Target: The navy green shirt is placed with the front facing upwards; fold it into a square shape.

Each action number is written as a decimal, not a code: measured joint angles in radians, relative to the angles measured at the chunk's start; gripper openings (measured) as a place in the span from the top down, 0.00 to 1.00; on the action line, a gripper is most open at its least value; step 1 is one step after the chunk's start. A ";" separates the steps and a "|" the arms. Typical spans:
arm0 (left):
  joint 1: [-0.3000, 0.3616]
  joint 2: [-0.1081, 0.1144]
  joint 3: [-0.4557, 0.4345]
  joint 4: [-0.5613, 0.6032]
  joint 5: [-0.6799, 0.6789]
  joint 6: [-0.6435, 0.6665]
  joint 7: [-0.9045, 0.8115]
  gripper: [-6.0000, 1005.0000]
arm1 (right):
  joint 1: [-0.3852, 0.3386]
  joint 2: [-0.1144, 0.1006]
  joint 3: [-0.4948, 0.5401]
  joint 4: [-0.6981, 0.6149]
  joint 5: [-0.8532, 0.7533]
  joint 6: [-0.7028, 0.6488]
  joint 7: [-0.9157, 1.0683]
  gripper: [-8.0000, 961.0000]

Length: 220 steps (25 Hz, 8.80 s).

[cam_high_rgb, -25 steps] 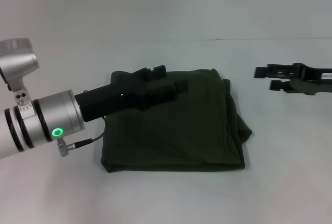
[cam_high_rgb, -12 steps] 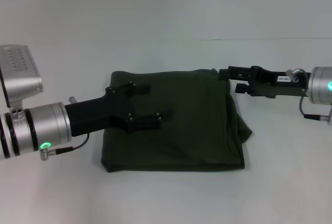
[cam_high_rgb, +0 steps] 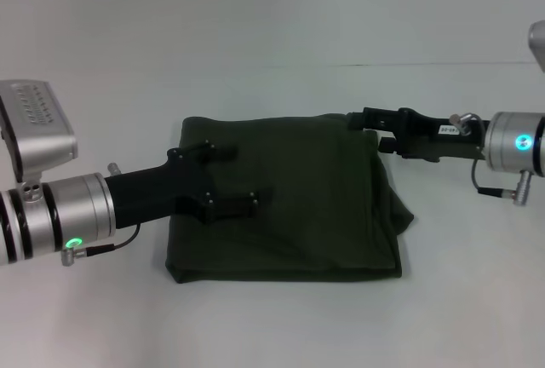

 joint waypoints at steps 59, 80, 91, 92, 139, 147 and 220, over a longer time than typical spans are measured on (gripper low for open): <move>0.004 -0.012 -0.068 -0.010 -0.009 -0.051 -0.043 0.07 | -0.094 -0.065 -0.055 -0.042 -0.021 -0.264 0.018 0.05; 0.009 -0.013 -0.068 -0.015 -0.002 -0.057 -0.037 0.07 | -0.049 0.029 -0.111 -0.037 -0.052 -0.108 0.015 0.09; 0.017 -0.014 -0.068 -0.018 -0.009 -0.055 -0.038 0.07 | -0.067 0.024 -0.106 -0.042 -0.049 -0.096 0.012 0.13; 0.017 -0.014 -0.068 -0.018 -0.009 -0.055 -0.038 0.07 | -0.064 0.027 -0.108 -0.041 -0.049 -0.089 0.010 0.13; 0.016 -0.014 -0.068 -0.022 -0.010 -0.055 -0.042 0.07 | -0.088 0.050 -0.117 -0.023 0.010 -0.006 -0.048 0.86; 0.015 -0.014 -0.068 -0.022 -0.010 -0.055 -0.040 0.07 | -0.091 0.051 -0.111 -0.017 0.016 -0.003 -0.080 0.98; 0.030 -0.007 -0.129 -0.023 -0.009 -0.064 -0.040 0.07 | -0.047 0.062 -0.410 -0.042 0.104 -0.038 -0.245 0.99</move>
